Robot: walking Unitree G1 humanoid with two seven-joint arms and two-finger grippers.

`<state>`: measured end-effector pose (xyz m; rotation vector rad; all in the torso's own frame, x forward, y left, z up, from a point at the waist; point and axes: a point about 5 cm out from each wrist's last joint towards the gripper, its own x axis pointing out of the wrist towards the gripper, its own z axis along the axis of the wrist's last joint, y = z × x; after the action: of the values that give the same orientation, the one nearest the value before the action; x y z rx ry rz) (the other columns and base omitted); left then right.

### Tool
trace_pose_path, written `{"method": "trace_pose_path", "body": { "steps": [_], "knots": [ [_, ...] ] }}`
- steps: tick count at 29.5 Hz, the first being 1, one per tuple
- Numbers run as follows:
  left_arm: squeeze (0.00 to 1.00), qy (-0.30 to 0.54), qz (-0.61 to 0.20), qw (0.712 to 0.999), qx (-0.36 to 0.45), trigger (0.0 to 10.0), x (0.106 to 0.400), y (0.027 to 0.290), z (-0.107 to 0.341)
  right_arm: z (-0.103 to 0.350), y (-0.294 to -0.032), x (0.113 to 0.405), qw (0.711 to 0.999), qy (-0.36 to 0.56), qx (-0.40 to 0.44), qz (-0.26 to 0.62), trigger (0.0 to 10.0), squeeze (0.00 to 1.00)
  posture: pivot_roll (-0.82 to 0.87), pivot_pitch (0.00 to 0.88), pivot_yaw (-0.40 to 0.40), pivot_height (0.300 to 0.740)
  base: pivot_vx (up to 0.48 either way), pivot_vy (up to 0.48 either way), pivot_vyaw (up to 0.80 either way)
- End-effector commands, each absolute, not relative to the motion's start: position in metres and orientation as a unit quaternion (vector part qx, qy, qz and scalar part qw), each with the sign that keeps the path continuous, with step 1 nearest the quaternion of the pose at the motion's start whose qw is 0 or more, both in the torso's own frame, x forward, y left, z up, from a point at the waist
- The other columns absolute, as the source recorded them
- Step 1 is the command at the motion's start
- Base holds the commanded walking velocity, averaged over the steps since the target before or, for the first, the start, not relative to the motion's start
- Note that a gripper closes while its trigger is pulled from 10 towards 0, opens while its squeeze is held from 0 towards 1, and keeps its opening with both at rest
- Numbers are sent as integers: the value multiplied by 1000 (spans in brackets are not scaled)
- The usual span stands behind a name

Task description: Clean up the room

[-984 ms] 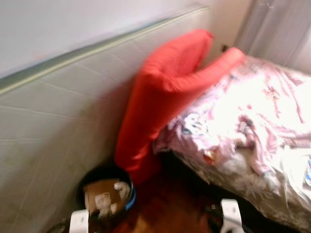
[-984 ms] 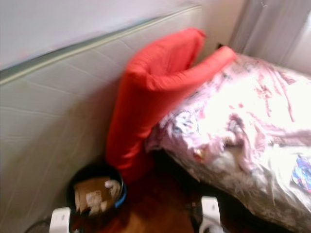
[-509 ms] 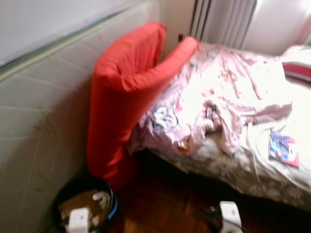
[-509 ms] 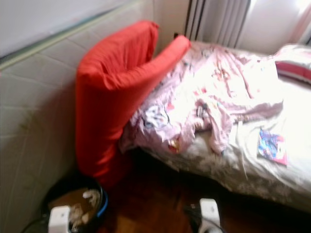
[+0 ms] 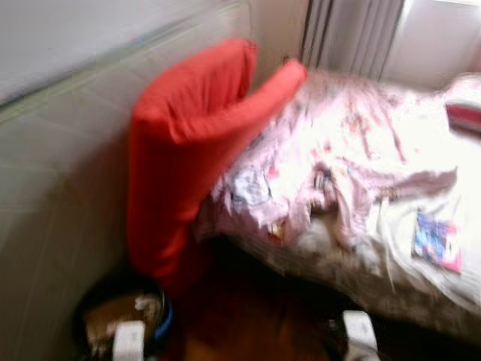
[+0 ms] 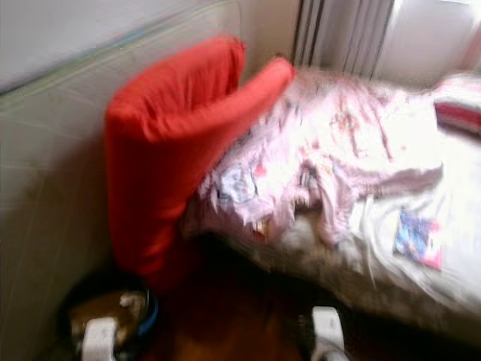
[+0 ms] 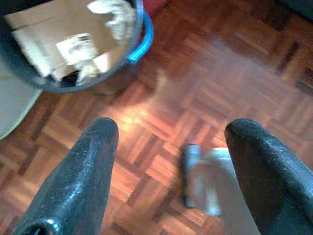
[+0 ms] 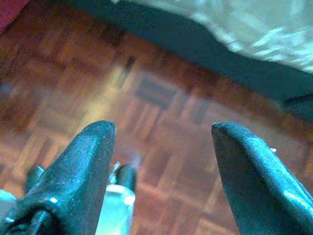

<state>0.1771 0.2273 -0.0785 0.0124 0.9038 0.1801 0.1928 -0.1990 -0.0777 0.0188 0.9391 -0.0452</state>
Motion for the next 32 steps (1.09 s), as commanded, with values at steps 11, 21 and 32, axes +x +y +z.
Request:
{"method": "trace_pose_path", "body": {
  "steps": [11,21,32],
  "knots": [
    [0,444,92,891,12,10000,174,233,-79,-80,-194,189,890,455,19,-22,10000,0,89,14,-19,740,0,-382,-260],
    [0,444,92,891,13,10000,174,233,-79,-79,-194,191,891,454,-3,-9,10000,0,88,21,-17,740,0,-383,277],
    [0,445,90,891,12,10000,174,233,-79,-80,-194,190,889,457,5,-15,10000,0,87,25,-15,740,0,-382,289]
  ]
}}
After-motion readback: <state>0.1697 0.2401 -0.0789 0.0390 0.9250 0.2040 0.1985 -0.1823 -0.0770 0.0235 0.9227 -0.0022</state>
